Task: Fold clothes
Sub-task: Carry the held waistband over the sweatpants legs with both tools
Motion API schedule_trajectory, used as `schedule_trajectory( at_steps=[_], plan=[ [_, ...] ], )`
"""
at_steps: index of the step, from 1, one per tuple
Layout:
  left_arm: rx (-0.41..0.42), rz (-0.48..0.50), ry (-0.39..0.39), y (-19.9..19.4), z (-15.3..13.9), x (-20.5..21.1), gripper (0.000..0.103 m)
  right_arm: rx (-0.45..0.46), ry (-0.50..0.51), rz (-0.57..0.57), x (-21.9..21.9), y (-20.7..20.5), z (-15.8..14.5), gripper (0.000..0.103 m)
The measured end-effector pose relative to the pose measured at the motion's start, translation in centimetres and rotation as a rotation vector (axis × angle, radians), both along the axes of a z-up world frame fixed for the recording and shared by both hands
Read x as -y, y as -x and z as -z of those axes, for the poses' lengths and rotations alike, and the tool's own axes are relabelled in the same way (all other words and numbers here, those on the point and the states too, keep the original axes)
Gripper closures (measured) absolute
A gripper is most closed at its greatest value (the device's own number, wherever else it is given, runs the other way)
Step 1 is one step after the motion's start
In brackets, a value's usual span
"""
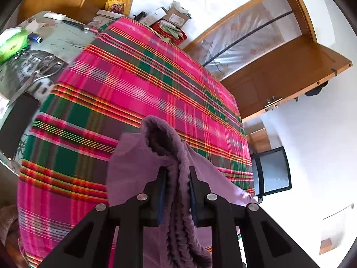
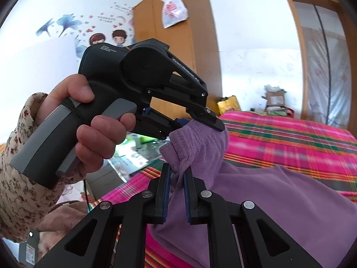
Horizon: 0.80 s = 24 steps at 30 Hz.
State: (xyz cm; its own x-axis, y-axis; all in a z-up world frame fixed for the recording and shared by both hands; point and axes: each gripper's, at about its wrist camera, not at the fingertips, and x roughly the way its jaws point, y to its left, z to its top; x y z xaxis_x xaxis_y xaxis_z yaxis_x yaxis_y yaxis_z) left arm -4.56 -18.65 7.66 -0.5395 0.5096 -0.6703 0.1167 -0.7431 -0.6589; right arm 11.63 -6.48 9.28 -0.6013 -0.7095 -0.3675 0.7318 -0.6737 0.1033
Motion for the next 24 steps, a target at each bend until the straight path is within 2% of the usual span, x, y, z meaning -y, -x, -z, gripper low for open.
schedule_trajectory(
  at_steps=[15,24],
  plan=[
    [0.036,0.11,0.049,2.1,-0.4,-6.9,0.084,0.032,0.032,0.117,-5.8,-0.3,0.0,0.091],
    [0.084,0.171,0.095,3.8,0.9,-11.3,0.083,0.087,0.04,0.177,-9.2,0.1,1.3,0.091]
  ],
)
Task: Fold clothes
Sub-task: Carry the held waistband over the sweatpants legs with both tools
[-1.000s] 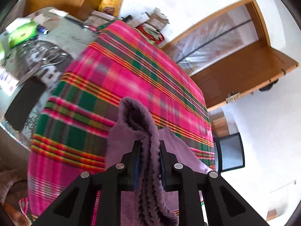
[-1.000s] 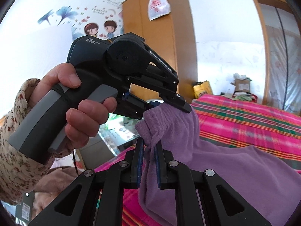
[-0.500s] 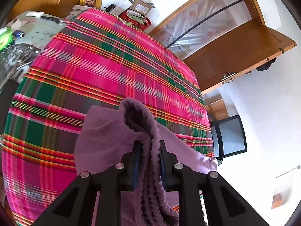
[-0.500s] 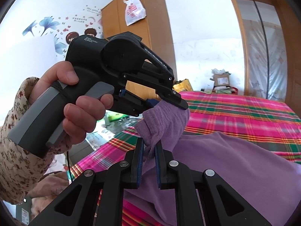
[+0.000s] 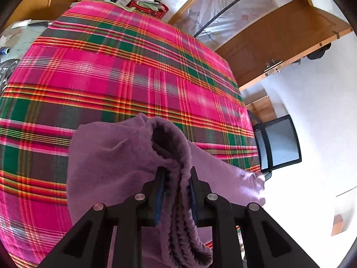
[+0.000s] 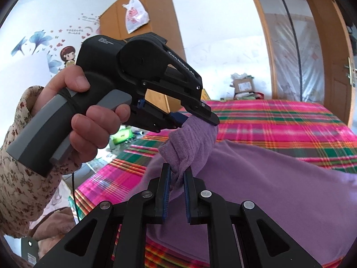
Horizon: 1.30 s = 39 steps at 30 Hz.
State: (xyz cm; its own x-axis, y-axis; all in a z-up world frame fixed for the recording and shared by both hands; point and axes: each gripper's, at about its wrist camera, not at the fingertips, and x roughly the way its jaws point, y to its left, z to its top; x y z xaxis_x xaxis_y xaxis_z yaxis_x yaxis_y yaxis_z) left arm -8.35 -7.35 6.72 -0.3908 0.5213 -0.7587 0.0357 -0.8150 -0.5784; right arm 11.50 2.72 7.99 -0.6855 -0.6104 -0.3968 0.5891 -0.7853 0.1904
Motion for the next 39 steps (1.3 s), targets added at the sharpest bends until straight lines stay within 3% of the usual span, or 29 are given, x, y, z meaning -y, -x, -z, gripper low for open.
schedule_trajectory(
  at_steps=[13,24,29,39],
  plan=[
    [0.037,0.05,0.06,1.7,0.0,-4.3,0.082,0.047,0.066,0.06,-3.7,0.9,0.7,0.091],
    [0.096,0.081,0.086,2.9,2.2,-7.6,0.079,0.109,0.087,0.117,-6.7,1.1,2.7,0.091],
    [0.121,0.11,0.133,2.9,3.1,-9.0,0.077,0.156,0.084,0.124,-7.5,1.3,4.2,0.091],
    [0.08,0.141,0.078,2.1,1.2,-7.5,0.075,0.201,0.087,0.131,-7.9,1.2,5.0,0.091]
  ],
)
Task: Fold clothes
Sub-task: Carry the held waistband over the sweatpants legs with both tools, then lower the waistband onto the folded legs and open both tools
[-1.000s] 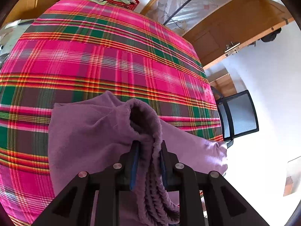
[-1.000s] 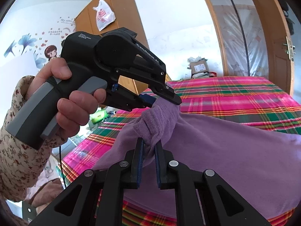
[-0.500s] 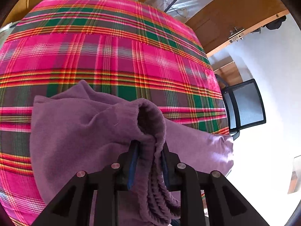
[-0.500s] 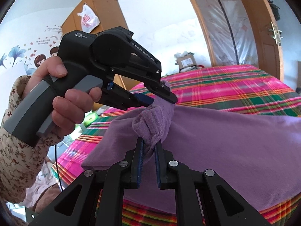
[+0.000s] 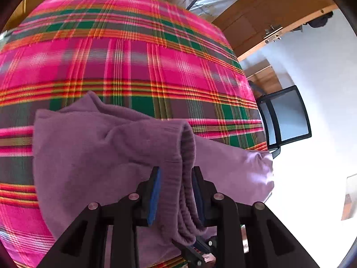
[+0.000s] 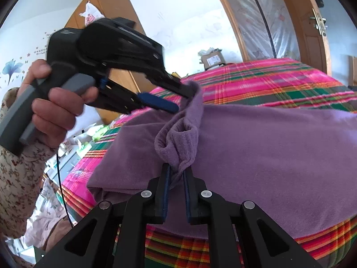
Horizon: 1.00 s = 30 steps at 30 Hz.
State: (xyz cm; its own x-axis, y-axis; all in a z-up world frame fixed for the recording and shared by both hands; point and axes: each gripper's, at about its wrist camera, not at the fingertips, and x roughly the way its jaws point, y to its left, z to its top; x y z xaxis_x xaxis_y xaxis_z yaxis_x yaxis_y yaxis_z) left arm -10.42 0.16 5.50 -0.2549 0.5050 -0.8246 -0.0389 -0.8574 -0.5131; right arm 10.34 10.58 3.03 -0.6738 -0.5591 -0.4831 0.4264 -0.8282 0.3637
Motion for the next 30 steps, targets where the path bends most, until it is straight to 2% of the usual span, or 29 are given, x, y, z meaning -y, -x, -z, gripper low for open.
schedule_trajectory(
  at_steps=[4,11,15,19,23,30],
  plan=[
    [-0.002,-0.013,-0.034,-0.6,-0.2,1.4,0.075,0.003,0.014,0.007,-0.1,-0.4,-0.1,0.091],
    [0.006,-0.082,-0.015,-1.2,1.0,5.6,0.075,0.063,0.073,0.036,-1.5,-0.3,0.7,0.087],
    [0.027,-0.097,-0.035,-1.1,1.9,7.0,0.075,0.016,0.11,-0.082,-0.6,-1.8,0.2,0.07],
    [0.042,-0.076,-0.045,-1.2,2.8,7.5,0.075,-0.031,0.06,-0.193,1.6,-3.0,-0.3,0.06],
    [0.043,-0.083,-0.094,-1.5,3.4,8.5,0.075,0.028,-0.009,-0.201,3.3,-2.2,0.5,0.06],
    [0.045,-0.087,-0.13,-1.7,3.9,9.8,0.075,-0.009,-0.08,-0.247,5.6,-2.4,0.4,0.058]
  ],
)
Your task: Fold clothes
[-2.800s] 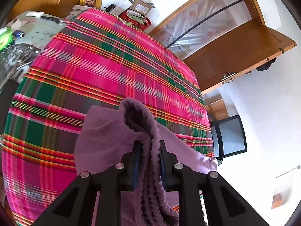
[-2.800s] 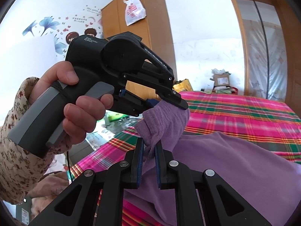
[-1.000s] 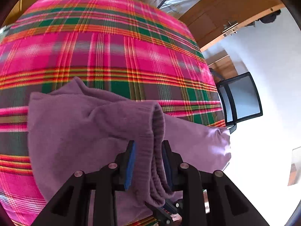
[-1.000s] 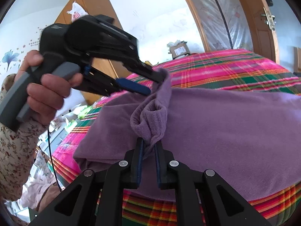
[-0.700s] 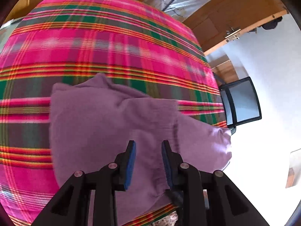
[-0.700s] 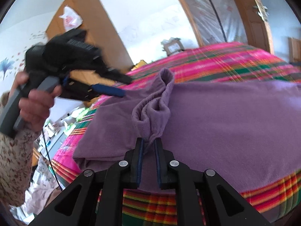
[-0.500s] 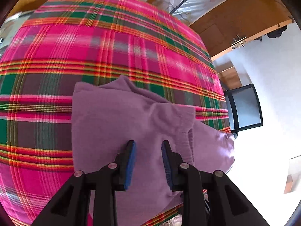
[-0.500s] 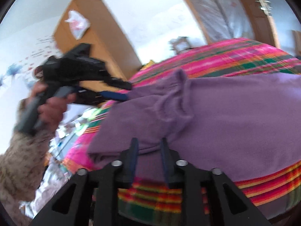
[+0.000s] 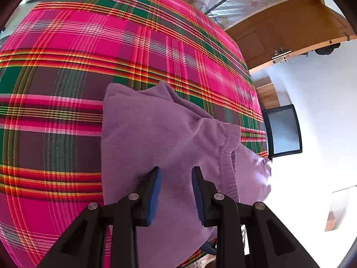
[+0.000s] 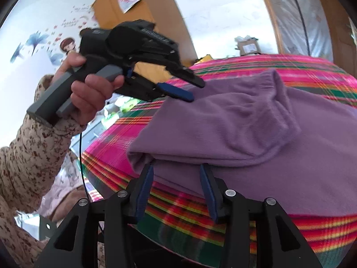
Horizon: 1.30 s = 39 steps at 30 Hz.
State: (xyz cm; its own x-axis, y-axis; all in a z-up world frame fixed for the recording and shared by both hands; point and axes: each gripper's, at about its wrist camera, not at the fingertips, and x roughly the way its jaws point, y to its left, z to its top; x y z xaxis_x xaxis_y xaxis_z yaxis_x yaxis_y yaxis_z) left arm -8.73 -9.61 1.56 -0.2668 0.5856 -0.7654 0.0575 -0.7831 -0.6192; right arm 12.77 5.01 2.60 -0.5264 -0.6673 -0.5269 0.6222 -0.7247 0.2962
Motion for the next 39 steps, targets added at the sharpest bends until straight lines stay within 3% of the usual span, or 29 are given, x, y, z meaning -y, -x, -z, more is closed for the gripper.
schedule_trajectory(
  at_steps=[5,15,31,39],
  plan=[
    [-0.004,0.003,-0.03,-0.1,0.1,0.4,0.075,-0.088,-0.113,-0.01,2.3,0.2,0.4,0.058],
    [0.017,0.003,-0.084,0.2,0.9,1.4,0.075,-0.074,-0.046,-0.131,5.4,1.7,0.4,0.057],
    [0.056,-0.01,-0.131,0.4,2.5,3.1,0.074,0.082,0.038,-0.107,5.8,3.8,0.7,0.057],
    [0.052,-0.012,-0.133,0.0,2.5,3.3,0.074,0.097,0.051,-0.115,5.8,3.0,0.5,0.078]
  ],
)
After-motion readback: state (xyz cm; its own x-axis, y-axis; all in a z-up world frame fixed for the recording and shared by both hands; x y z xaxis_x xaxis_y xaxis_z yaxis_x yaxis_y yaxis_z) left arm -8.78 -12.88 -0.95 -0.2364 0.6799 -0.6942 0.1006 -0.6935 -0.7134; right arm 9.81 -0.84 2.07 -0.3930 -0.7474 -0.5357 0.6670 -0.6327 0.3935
